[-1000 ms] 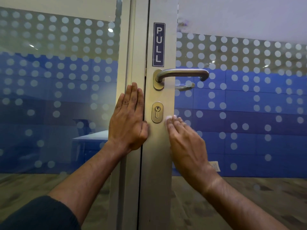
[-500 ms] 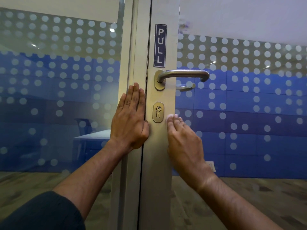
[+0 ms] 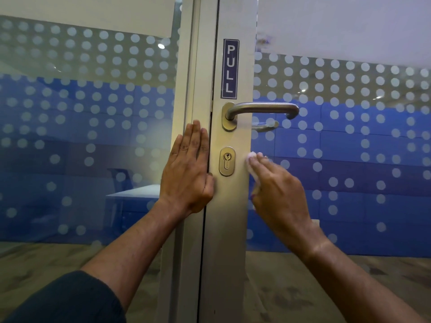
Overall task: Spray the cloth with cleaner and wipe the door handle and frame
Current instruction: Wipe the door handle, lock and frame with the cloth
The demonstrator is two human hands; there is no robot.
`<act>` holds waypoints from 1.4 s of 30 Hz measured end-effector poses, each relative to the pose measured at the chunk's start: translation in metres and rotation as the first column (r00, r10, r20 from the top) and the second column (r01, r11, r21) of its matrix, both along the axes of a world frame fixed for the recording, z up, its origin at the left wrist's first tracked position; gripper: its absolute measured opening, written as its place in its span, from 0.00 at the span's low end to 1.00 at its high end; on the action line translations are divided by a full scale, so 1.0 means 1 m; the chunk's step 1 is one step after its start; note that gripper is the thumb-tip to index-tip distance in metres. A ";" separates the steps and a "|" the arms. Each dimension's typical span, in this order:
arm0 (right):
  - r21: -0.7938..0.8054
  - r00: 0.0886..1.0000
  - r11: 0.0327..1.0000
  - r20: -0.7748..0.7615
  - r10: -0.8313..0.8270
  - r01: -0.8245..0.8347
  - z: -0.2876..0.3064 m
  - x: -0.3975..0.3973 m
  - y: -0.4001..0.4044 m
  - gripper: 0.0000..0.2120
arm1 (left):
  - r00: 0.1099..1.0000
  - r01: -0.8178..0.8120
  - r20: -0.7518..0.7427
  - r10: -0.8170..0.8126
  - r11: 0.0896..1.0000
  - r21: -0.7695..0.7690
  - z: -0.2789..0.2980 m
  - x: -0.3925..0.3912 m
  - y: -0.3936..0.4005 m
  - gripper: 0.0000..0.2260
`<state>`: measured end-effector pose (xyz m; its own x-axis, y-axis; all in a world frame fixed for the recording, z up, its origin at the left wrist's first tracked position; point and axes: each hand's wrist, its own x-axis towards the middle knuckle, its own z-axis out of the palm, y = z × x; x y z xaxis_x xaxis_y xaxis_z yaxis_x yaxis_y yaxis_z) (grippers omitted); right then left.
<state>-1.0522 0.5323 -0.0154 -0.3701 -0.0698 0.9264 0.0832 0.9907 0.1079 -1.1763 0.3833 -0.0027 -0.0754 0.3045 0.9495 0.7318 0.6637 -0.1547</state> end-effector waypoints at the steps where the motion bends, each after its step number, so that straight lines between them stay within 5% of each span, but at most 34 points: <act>1: -0.003 0.999 0.999 -0.012 0.034 -0.034 0.005 0.001 0.000 0.26 | 1.000 -0.003 -0.004 0.003 1.000 0.004 0.000 -0.001 0.000 0.41; 13: 0.326 0.997 0.943 -0.004 -0.076 0.073 0.061 -0.017 -0.019 0.13 | 1.000 -0.027 -0.010 0.027 1.000 0.007 -0.001 -0.003 0.002 0.40; 23: 0.444 0.993 0.889 -0.040 -0.107 0.114 0.069 -0.035 -0.033 0.11 | 1.000 -0.007 -0.009 0.007 1.000 0.019 -0.002 -0.002 0.002 0.35; 33: 0.447 0.993 0.891 0.031 -0.111 0.085 0.069 -0.020 -0.027 0.13 | 1.000 -0.018 0.003 0.018 1.000 0.009 0.000 0.002 0.000 0.37; 38: 0.282 0.996 0.957 0.039 -0.083 0.068 0.062 0.007 -0.001 0.10 | 0.998 -0.018 0.054 0.019 1.000 -0.009 0.001 0.005 0.000 0.41; 42: 0.225 1.000 0.974 -0.010 0.027 -0.024 0.059 0.017 0.000 0.18 | 0.997 -0.011 0.071 0.013 1.000 -0.030 0.001 0.008 -0.003 0.42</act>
